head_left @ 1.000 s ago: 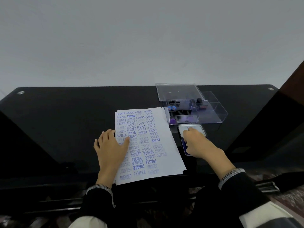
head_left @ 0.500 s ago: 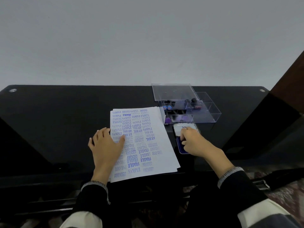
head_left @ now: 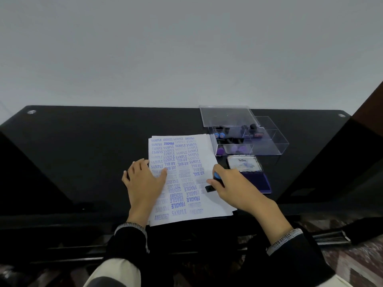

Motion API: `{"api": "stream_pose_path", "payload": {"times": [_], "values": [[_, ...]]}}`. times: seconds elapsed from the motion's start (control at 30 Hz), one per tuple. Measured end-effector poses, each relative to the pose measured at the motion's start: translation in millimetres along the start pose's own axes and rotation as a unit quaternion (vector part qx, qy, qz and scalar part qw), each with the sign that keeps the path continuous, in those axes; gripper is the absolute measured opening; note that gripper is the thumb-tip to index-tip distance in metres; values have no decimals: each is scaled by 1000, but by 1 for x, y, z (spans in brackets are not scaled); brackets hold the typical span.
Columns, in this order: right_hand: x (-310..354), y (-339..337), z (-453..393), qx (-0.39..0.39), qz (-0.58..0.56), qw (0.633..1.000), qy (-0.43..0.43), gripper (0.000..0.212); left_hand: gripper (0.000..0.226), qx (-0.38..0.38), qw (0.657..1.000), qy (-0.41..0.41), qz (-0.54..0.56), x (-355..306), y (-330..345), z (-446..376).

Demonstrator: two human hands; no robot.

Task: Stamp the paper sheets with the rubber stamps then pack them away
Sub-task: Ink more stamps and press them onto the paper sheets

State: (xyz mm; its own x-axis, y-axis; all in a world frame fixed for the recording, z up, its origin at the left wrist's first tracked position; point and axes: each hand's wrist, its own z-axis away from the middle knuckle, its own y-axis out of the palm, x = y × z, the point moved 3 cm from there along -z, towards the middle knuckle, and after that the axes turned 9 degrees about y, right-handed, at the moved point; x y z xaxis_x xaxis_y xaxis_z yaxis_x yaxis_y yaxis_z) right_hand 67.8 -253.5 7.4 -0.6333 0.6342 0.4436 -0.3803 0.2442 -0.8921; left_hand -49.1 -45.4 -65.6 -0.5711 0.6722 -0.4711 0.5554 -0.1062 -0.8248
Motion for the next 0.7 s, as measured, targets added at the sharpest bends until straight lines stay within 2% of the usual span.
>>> {"api": "stream_pose_path", "payload": {"times": [0.13,0.7], "values": [[11,9,2,7,60,998,-29,25,64,-1,1000,0,-1,0,1,0],[11,21,5,12,86,995,-44,18,65,-7,1000,1,-5,1,3,-1]]}}
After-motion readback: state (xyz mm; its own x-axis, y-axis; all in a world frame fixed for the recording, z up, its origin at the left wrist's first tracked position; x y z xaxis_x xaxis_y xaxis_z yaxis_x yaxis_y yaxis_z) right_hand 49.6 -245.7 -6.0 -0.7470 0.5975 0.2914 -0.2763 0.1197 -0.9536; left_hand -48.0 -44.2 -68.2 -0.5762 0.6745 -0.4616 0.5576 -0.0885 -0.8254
